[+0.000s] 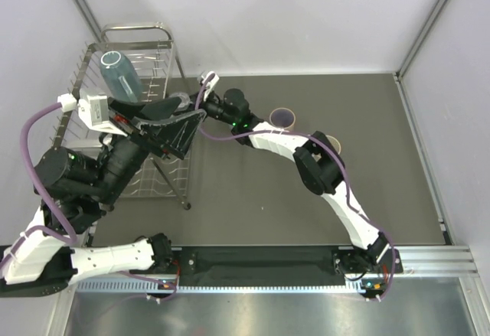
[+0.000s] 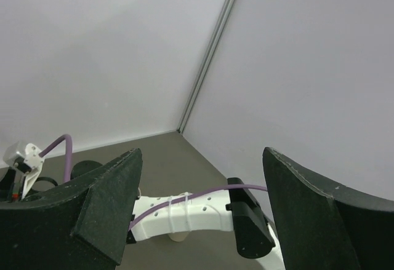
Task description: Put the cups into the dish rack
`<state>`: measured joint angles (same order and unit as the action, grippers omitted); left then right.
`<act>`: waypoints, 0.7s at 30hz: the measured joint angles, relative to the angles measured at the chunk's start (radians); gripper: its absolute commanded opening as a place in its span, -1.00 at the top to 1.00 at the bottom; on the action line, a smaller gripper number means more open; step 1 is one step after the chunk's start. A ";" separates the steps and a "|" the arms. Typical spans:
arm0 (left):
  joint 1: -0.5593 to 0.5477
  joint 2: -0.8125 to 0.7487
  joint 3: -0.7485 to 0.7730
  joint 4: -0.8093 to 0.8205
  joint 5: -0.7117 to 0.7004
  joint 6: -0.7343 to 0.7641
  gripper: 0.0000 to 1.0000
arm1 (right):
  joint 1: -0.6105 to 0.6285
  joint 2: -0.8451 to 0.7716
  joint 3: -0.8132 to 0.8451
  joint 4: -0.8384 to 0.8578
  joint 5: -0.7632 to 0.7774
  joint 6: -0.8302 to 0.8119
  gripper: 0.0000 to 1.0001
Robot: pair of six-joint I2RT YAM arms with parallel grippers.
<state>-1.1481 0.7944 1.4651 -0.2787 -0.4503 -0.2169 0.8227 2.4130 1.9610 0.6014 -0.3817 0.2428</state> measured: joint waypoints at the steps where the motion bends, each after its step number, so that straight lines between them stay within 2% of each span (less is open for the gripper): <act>1: 0.000 0.000 -0.002 0.006 0.002 0.002 -0.68 | 0.004 0.014 0.017 0.001 0.002 -0.009 1.00; 8: 0.000 -0.001 -0.020 0.017 0.008 -0.001 -0.65 | 0.036 0.150 0.170 -0.019 0.050 -0.056 1.00; 14: 0.000 -0.021 -0.021 0.017 0.004 -0.017 -0.65 | 0.059 0.212 0.215 -0.039 0.141 -0.103 1.00; 21: 0.000 -0.035 -0.022 0.017 -0.007 -0.021 -0.63 | 0.068 0.289 0.308 -0.074 0.208 -0.147 0.89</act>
<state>-1.1481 0.7597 1.4433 -0.2615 -0.4576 -0.2375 0.8902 2.7022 2.2688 0.5270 -0.1738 0.0959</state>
